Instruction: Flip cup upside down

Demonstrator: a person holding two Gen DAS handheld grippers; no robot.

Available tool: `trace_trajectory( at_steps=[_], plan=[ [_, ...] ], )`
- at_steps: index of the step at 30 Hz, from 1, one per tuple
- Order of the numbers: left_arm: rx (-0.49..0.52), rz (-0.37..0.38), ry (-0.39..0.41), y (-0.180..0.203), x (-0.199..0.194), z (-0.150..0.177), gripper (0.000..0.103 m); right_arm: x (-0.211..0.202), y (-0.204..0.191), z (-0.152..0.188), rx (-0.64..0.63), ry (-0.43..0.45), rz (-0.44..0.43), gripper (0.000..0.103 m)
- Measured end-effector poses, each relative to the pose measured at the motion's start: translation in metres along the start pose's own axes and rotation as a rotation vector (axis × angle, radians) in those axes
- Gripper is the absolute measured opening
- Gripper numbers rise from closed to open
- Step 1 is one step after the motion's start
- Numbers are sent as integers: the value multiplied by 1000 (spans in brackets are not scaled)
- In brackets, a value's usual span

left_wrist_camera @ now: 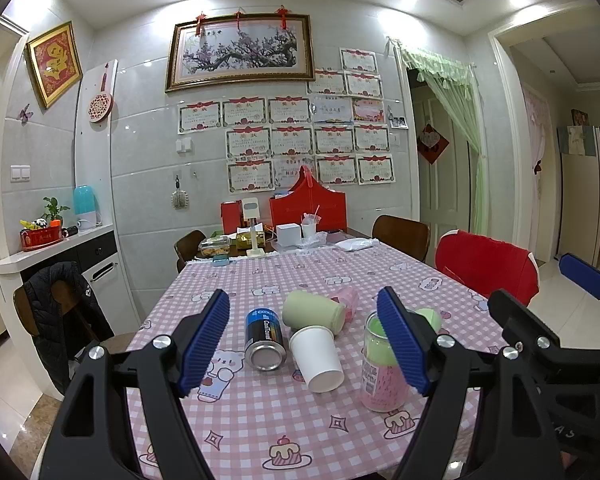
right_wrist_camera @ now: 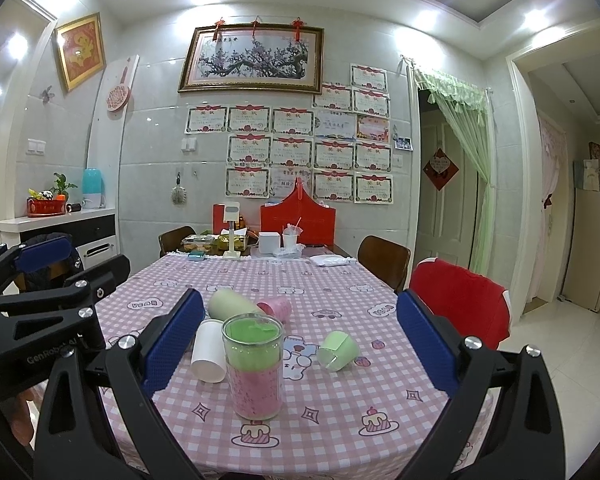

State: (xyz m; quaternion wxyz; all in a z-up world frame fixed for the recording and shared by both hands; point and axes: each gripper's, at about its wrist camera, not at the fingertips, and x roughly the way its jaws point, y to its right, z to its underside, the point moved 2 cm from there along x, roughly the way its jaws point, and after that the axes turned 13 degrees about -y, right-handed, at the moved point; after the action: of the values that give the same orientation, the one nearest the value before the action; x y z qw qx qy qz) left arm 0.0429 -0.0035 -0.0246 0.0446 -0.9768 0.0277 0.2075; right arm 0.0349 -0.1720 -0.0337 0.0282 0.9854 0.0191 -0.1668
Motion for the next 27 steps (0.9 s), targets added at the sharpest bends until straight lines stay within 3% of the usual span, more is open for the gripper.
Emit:
trace_trajectory(
  at_steps=[12,19,27],
  plan=[
    [11,-60,-89,2,28,11,75,26,5,12,6,-74,22,94],
    [-2,-52,-174,0,57,24,75,47,12,23,23,-142,23,94],
    [7,-45,-204,4,71,30,75,55,11,29,22,-170,17,94]
  ],
)
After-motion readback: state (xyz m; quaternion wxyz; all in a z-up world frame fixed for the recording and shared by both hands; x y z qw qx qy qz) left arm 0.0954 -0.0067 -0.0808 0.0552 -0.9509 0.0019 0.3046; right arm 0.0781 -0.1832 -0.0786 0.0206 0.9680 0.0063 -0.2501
